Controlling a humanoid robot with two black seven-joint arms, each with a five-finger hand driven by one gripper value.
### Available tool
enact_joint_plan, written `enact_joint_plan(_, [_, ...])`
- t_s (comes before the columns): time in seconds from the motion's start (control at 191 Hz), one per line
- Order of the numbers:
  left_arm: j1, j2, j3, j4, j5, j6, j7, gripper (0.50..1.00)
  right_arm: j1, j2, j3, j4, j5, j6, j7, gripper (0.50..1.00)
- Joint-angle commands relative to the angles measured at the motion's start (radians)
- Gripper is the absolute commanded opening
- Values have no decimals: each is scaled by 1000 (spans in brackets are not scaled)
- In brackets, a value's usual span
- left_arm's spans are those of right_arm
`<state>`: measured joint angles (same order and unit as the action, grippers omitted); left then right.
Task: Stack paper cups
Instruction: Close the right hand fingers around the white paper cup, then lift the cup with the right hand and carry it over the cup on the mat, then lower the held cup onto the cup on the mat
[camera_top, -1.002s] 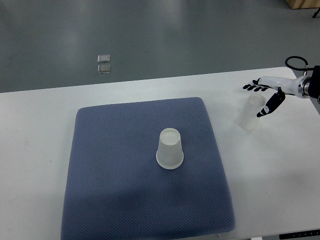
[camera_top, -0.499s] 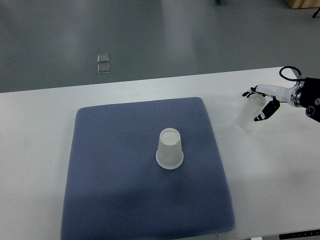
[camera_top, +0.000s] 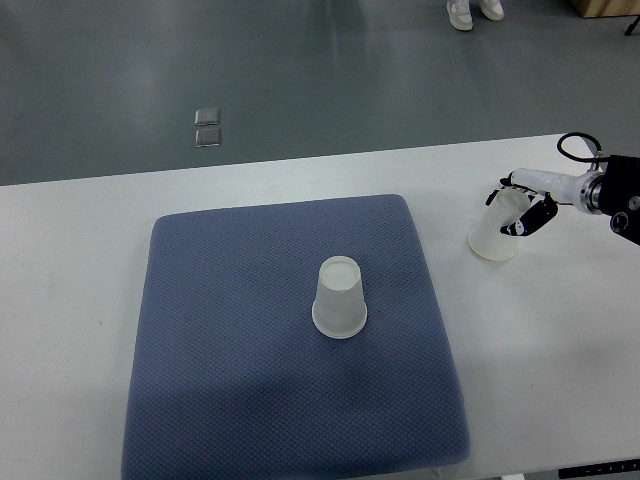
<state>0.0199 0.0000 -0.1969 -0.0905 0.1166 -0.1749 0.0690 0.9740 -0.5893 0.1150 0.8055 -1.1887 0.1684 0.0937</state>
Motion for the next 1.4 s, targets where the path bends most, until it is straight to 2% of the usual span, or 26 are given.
enact_joint_plan(0.0, [0, 0, -1, 0, 0, 0, 0, 1000, 6, -9, 3, 1, 3, 2, 1, 656])
enact_joint_plan(0.147, [0, 0, 1, 0, 0, 0, 0, 1000, 66, -23, 17, 26, 11, 46, 37, 666])
enact_joint_plan(0.336, [0, 0, 1, 0, 0, 0, 0, 1000, 114, -104, 129, 188, 14, 249, 123, 676])
enact_joint_plan(0.415, [0, 0, 1, 0, 0, 0, 0, 1000, 117, -124, 212, 262, 14, 332, 126, 676])
enact_joint_plan(0.593, [0, 0, 1, 0, 0, 0, 0, 1000, 121, -113, 278, 392, 9, 434, 126, 678])
enact_joint_plan(0.714, [0, 0, 1, 0, 0, 0, 0, 1000, 140, -95, 279, 509, 4, 442, 124, 682])
enact_joint_plan(0.803, [0, 0, 1, 0, 0, 0, 0, 1000, 167, -60, 279, 552, 1, 442, 123, 682])
enact_joint_plan(1.07, [0, 0, 1, 0, 0, 0, 0, 1000, 219, 32, 279, 563, -91, 422, 121, 682])
enact_joint_plan(1.396, [0, 0, 1, 0, 0, 0, 0, 1000, 218, 45, 279, 604, -201, 413, 121, 693])
